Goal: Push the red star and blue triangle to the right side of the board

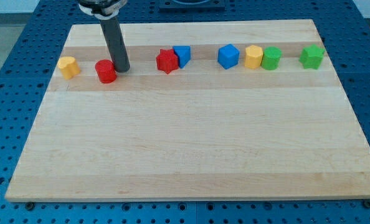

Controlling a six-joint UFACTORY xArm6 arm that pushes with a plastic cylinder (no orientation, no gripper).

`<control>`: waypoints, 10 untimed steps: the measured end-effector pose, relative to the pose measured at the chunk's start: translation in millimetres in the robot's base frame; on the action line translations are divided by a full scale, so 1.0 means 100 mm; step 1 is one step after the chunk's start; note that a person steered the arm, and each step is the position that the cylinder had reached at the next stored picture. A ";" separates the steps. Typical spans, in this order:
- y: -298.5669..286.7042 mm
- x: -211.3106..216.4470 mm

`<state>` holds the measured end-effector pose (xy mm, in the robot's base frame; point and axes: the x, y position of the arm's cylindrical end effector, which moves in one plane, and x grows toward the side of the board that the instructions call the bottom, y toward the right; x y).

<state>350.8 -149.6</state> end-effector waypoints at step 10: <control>0.95 0.17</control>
<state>367.5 -54.3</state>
